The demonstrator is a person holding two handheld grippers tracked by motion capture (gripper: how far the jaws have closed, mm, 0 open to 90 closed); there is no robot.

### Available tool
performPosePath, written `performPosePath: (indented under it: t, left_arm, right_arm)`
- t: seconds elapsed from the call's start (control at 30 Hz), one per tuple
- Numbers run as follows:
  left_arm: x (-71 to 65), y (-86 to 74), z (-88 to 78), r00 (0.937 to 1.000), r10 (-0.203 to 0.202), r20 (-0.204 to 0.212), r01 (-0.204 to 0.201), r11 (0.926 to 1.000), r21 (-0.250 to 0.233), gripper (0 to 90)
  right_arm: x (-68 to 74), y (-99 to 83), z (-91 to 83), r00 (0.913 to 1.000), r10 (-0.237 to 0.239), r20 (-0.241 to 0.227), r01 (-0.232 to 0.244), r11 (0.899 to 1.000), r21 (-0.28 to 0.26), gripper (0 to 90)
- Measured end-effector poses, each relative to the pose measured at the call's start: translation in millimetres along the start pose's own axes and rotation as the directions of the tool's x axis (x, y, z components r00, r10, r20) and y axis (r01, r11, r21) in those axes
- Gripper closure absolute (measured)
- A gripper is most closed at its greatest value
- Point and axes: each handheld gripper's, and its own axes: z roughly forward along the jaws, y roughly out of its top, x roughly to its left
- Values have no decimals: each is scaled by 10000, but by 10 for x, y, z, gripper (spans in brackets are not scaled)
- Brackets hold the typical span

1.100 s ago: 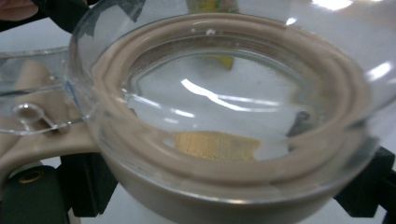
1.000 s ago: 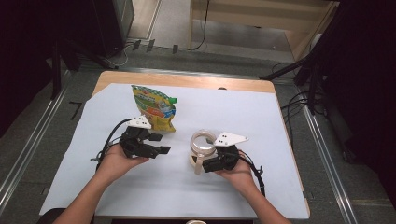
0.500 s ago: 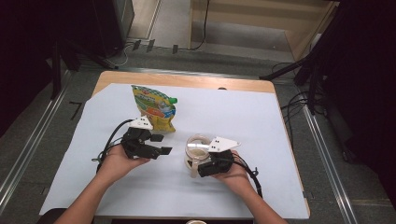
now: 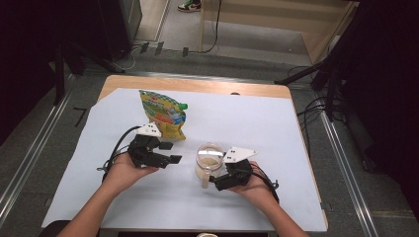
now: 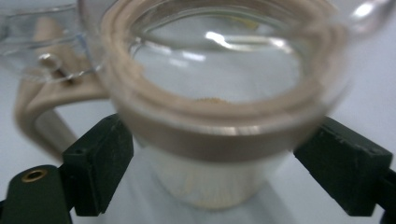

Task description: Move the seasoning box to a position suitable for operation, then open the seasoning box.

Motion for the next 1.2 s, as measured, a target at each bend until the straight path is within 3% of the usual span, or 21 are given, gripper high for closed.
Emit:
performPosePath:
  t: [0.07, 0.43, 0.47, 0.53, 0.6, 0.63, 0.7, 0.93, 1.07, 1.1, 1.13, 1.17, 1.2]
  left_arm:
    - [5, 2, 2, 10000, -51, 15, 51, 10000, -18, 376]
    - [-14, 13, 22, 10000, -9, 44, 9, 10000, 3, 380]
    - [-15, 15, 28, 10000, -10, 41, 10, 10000, 24, 380]
    - [-20, 19, 38, 10000, 1, 61, -2, 10000, 73, 381]
    - [-28, 21, 53, 10000, 9, 58, -10, 10000, 93, 382]
    - [-36, 25, 73, 9999, 61, 84, -62, 9998, 165, 384]
    - [-50, 29, 96, 9999, 98, 97, -101, 9997, 220, 388]
    - [-75, 33, 118, 9997, 127, 218, -133, 9995, 271, 421]
    - [-109, 37, 124, 9993, 111, 357, -122, 9994, 315, 536]
    - [-132, 39, 144, 9973, 21, 740, -58, 9988, 494, 641]
    - [-132, 39, 144, 9973, 21, 740, -58, 9988, 494, 695]
    - [-153, 34, 184, 9926, -73, 1211, -17, 9973, 740, 760]
    - [-153, 34, 184, 9926, -73, 1211, -17, 9973, 740, 812]
  right_arm:
    - [-7, -26, -104, 9996, 274, -48, -274, 9996, -10, 152]
    - [-42, -50, -515, 9983, 435, 394, -434, 9990, -38, 243]
    - [-68, -69, -578, 9940, 913, 595, -925, 9956, 162, 291]
    - [-77, -71, -599, 9921, 1035, 704, -1047, 9944, 142, 304]
    - [-104, -56, -664, 9881, 1198, 964, -1180, 9927, -240, 343]
    - [-130, -42, -690, 9833, 1538, 976, -1496, 9875, -489, 385]
    - [-145, -29, -695, 9801, 1788, 860, -1739, 9829, -612, 422]
    - [-100, 26, -665, 9855, 1495, 805, -1451, 9877, -575, 493]
    - [-118, 29, -657, 9831, 1677, 736, -1640, 9850, -531, 574]
    - [-135, 29, -667, 9811, 1820, 660, -1786, 9824, -545, 649]
    - [-142, 31, -675, 9793, 1909, 677, -1871, 9806, -576, 691]
    - [-150, 34, -683, 9770, 2035, 639, -1996, 9779, -626, 730]
    - [-150, 34, -683, 9770, 2035, 639, -1996, 9779, -626, 730]
